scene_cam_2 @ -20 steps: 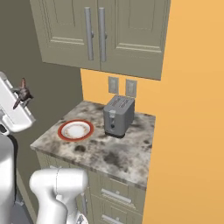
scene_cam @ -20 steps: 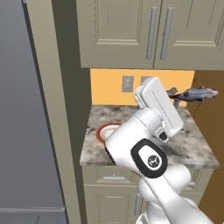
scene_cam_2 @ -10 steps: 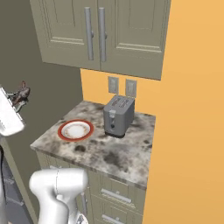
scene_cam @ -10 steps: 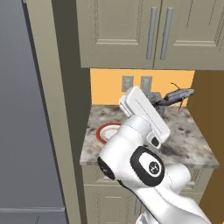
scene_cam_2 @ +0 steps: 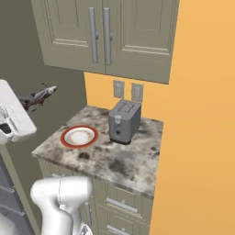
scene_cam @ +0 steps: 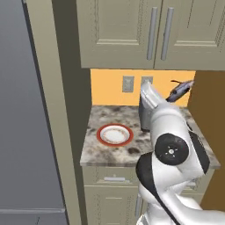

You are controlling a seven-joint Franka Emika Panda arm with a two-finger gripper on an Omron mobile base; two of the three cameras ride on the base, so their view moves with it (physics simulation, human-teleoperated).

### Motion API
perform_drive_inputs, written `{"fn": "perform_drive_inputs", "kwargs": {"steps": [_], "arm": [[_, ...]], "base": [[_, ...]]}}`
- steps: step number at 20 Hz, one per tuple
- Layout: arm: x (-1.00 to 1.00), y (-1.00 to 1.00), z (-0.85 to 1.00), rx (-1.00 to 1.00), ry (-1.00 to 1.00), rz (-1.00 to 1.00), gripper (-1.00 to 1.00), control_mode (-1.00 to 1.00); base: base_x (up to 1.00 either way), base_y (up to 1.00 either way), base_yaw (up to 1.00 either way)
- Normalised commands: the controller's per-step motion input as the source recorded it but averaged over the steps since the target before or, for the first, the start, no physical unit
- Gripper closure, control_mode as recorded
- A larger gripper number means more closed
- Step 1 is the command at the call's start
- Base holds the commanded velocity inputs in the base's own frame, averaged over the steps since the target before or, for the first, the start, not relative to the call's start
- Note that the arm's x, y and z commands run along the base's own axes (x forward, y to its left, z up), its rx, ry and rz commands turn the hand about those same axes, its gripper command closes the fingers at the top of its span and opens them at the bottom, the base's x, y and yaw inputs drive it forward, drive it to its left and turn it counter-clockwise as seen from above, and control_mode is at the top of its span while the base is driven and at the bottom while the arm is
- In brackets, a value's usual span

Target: Take the fish from the oven and place it on the plate on the counter.

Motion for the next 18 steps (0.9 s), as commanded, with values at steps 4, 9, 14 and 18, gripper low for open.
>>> {"fn": "perform_drive_inputs", "kwargs": {"steps": [4,9,14,18], "arm": [[-0.02,-0.13,-0.2,0.44,0.11,0.29,1.0,-1.0],[0.07,0.0,-0.5,0.28,0.36,0.17,1.0,-1.0],[0.41,-0.07,-0.62,0.07,0.44,0.2,1.0,-1.0],[0.53,0.0,-0.71,0.0,0.29,0.22,1.0,-1.0]], "base": [[0.0,0.0,0.0],[0.0,0.0,0.0],[0.0,0.0,0.0],[0.0,0.0,0.0]]}}
